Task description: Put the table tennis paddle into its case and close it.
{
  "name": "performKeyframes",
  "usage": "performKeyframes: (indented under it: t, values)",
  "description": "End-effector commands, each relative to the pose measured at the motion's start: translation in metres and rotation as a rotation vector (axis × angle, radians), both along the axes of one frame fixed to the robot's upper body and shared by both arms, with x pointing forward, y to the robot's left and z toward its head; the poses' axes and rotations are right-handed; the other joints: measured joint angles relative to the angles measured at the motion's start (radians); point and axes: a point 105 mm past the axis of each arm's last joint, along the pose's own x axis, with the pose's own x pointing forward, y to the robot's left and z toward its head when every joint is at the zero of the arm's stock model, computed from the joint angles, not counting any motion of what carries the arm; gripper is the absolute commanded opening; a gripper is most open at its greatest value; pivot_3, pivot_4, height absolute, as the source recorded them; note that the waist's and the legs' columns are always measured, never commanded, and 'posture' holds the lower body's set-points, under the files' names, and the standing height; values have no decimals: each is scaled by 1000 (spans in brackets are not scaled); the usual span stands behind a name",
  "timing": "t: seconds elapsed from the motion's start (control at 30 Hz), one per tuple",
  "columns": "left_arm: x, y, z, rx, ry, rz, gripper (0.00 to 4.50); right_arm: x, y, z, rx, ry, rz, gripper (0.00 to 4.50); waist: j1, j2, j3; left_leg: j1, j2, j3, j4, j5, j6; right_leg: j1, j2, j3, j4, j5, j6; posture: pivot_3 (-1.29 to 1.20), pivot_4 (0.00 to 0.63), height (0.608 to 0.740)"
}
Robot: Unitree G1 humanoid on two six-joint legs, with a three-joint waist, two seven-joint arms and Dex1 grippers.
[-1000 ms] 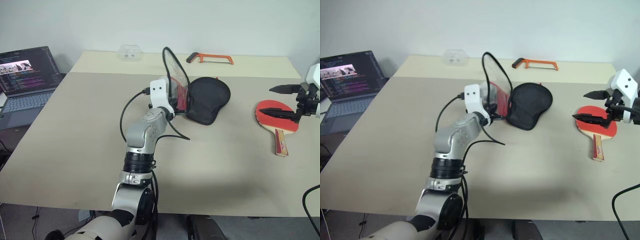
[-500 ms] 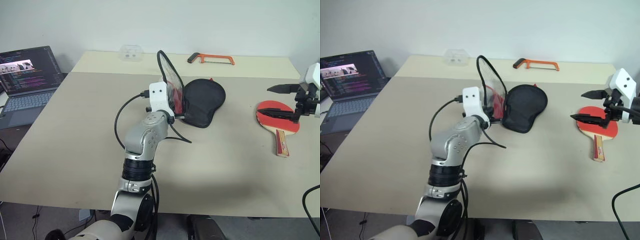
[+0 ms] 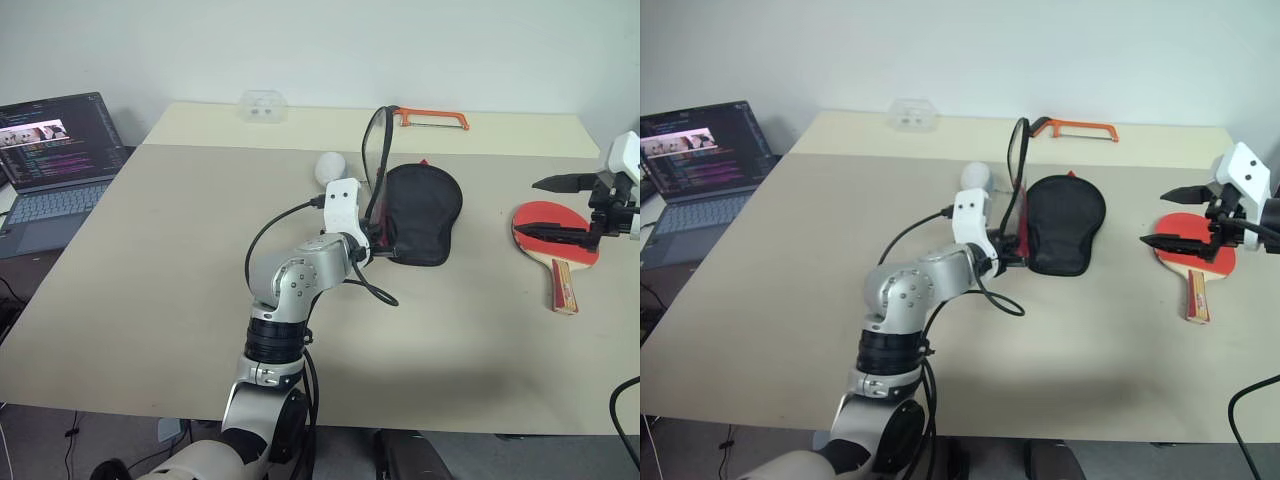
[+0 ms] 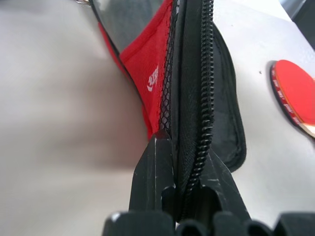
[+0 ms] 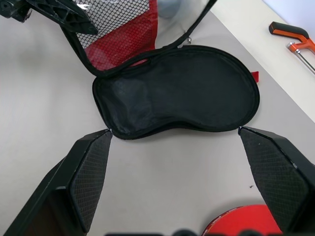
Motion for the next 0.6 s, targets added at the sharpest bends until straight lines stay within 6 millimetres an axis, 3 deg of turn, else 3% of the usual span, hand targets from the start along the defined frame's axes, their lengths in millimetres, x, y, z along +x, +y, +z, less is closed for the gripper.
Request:
performKeyframes:
  t: [0.03,0.37,0.6]
  values:
    - [-24,-57,21,-177,11,-130,18,-5,0,17,7,-59,8,4500,0,0,0,0,0,0,0,0,0,0,0,0,0,0,0,0,150,740]
    - [-26,-96,37,-312,-18,-208,18,-4,1,19,5,-62,9,4500,0,0,0,1,0,0,0,0,0,1,0,0,0,0,0,0,150,740]
    - [-24,-92,33,-318,-16,-192,18,-3,1,19,6,-61,8,4500,1,0,0,1,-1,0,0,0,0,1,0,0,-1,0,0,0,150,740]
